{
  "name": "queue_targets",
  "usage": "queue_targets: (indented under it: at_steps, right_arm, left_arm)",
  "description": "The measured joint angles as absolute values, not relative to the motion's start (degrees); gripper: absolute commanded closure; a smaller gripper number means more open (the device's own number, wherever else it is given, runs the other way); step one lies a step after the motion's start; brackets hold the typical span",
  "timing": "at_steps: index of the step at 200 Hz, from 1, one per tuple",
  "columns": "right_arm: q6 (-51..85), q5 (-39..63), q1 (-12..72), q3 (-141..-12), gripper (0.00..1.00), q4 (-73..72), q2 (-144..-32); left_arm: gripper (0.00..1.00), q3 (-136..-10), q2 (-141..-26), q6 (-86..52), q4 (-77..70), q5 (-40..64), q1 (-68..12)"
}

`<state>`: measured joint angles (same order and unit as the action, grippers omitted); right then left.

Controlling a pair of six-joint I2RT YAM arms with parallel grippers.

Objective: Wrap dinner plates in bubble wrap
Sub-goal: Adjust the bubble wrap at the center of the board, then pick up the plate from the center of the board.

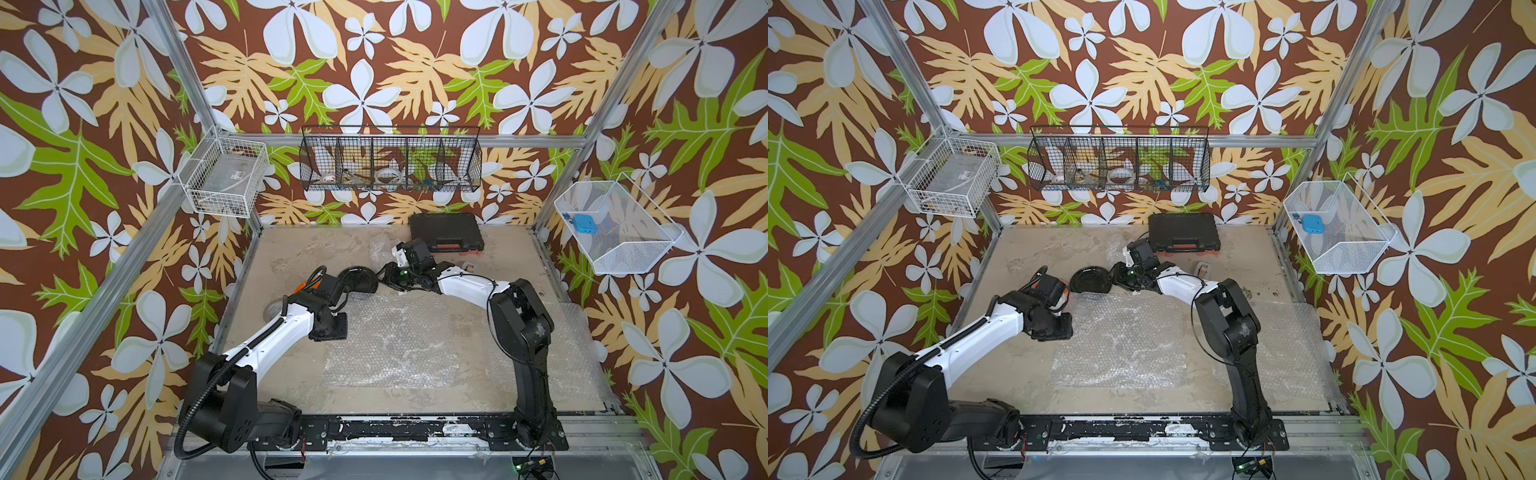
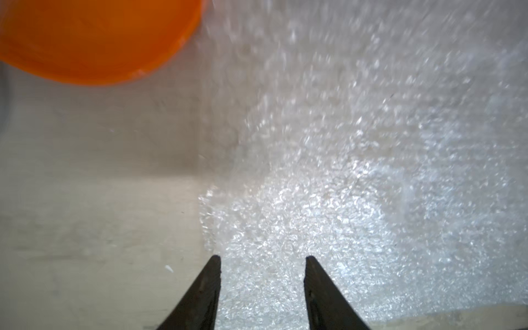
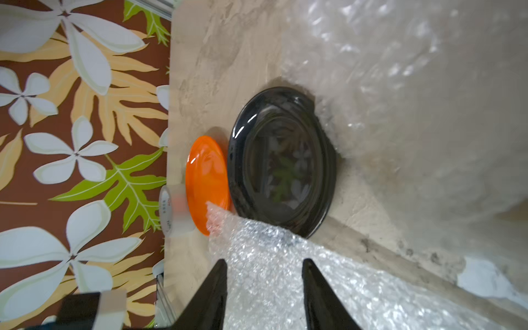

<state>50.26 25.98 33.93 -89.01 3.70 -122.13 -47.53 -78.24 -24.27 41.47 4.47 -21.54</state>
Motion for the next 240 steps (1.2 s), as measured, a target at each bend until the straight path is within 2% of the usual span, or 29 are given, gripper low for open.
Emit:
queue_targets:
  at_steps: [23,53,104,147,202,240]
  right_arm:
    - [50.2,25.2,34.1,-91.2,0.58,3.9,-126.1]
    - [50.8,26.0,34.4,-92.4,0.62,3.0,-130.0]
    - [52.3,28.3,35.2,-96.7,0.69,0.2,-134.3]
    - [53.2,28.4,35.2,-99.8,0.70,0.8,-137.4]
    - [53.6,27.7,35.2,-101.2,0.89,1.5,-138.3]
    - [52.1,23.4,35.2,-102.0,0.96,6.5,-133.5]
  left_arm:
    - [0.51,-40.6,-78.4,-27.0,36.6,9.1,-22.4]
    - [0.51,-39.7,-78.0,-29.2,33.4,12.0,-25.3]
    - [0.50,-39.3,-74.8,-31.6,32.8,11.2,-25.7]
    - [0.49,-39.4,-73.8,-32.1,33.4,10.7,-25.7]
    - [0.49,-39.8,-72.3,-32.5,34.9,9.9,-25.7]
    - [0.49,-40.9,-70.1,-32.7,35.8,9.2,-25.7]
